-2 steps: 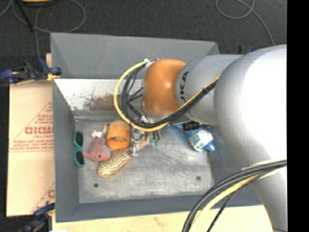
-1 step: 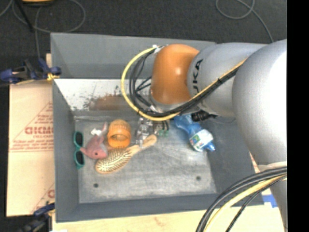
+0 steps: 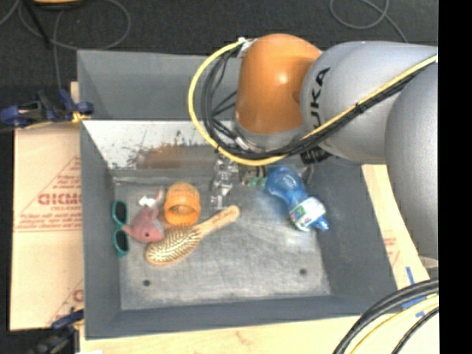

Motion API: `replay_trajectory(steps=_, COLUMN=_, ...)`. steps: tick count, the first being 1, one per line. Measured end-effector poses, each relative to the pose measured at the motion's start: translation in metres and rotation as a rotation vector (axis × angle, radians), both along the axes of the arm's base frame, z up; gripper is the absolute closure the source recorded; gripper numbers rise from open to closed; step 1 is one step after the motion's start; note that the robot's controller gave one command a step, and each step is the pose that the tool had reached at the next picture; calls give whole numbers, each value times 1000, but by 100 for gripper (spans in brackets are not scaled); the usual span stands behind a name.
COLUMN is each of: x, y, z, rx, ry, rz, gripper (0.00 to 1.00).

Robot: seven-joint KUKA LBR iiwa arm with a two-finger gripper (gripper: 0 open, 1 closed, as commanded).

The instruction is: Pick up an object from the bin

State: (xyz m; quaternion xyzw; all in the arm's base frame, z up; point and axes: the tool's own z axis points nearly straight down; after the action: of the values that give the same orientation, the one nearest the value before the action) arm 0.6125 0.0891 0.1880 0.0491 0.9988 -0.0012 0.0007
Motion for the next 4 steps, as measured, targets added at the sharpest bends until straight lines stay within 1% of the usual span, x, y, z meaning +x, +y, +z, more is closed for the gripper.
replay_trajectory(steps=1, x=-8, y=15, z=-80, rx=2, ry=3, rz=-298, gripper=0)
replay_trajectory(steps=2, x=-6, y=14, z=-77, rx=3, ry=-4, rz=-296, gripper=100)
replay_trajectory(steps=3, x=-6, y=14, z=-77, rx=2, ry=-3, rz=-295, gripper=0)
replay_trajectory(steps=4, x=-6, y=14, z=-77, rx=2, ry=-3, rz=-295, gripper=0)
